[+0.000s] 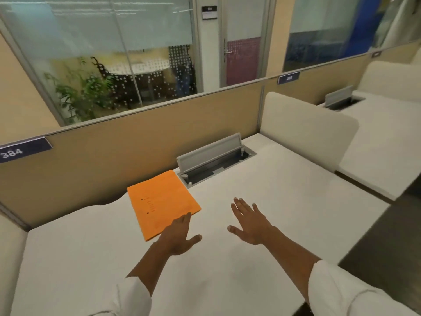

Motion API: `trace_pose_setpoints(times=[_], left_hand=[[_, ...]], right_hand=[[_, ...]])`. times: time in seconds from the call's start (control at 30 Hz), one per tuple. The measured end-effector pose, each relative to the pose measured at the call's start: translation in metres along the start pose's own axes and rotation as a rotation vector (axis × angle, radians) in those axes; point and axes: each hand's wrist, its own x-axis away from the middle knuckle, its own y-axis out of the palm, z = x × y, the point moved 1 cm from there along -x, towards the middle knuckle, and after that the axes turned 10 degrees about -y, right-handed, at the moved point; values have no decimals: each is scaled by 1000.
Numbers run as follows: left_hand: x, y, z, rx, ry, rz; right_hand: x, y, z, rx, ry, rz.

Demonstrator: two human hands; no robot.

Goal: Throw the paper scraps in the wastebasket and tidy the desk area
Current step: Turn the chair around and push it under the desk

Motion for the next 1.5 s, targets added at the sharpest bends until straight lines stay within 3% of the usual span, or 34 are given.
trace_pose_setpoints(times=[0.4,1.17,1.5], left_hand=[[108,65,137,-60,287,-152],[263,153,440,-290,814,-223],[377,225,575,-247,902,-321]], right_hand=[[251,34,24,-3,363,13],[650,70,65,-57,926,93],[855,100,104,75,1067,37]])
